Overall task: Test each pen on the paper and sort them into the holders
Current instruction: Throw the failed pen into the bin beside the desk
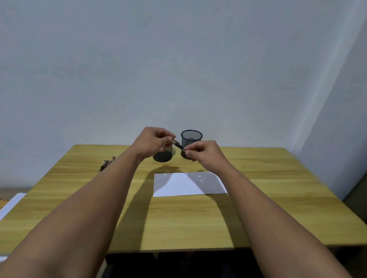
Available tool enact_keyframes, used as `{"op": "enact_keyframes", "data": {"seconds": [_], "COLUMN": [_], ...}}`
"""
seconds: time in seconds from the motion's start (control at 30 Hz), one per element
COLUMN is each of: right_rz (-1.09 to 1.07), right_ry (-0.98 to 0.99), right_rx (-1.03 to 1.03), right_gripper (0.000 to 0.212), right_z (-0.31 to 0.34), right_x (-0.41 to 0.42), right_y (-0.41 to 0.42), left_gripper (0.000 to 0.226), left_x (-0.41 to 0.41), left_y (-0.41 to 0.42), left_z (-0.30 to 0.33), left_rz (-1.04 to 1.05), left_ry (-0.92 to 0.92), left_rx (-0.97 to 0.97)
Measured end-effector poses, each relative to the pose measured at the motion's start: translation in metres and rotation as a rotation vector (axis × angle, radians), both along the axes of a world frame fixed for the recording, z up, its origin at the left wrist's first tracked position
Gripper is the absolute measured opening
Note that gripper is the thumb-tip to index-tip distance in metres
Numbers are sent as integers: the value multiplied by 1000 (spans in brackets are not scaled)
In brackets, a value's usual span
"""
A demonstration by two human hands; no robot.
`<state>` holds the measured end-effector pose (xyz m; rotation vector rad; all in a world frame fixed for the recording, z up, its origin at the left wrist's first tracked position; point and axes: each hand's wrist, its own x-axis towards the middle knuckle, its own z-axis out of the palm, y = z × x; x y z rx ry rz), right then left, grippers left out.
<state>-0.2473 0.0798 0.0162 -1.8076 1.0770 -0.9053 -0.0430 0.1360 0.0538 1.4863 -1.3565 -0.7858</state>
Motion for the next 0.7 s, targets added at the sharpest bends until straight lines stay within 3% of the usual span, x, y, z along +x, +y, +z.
{"op": "enact_keyframes", "data": {"seconds": [0.1, 0.23, 0.33, 0.47, 0.6, 0.7], "right_rz": [-63, -328, -590, -975, -1266, -1390], "right_ry": [76, 126, 83, -44, -94, -41], "right_rx": [-29, -58, -60, -20, 54, 222], "right_gripper": [9, 24, 10, 18, 19, 17], "right_z": [6, -1, -10, -30, -68, -120], "right_x": [-37, -116, -191, -288, -369, -414], "right_y": [2, -7, -2, 17, 49, 84], "left_gripper": [22, 31, 36, 39, 43, 55], "left_x": [-43, -114, -176, -257, -324, -362], "left_y": [-21, -43, -52, -59, -66, -63], "left_z": [3, -16, -39, -72, -99, -116], "left_rz": [21, 5, -143, -348, -535, -631], "left_ry": [-38, -307, -497, -726, -858, -920], "left_rx": [-88, -151, -164, -190, -219, -255]}}
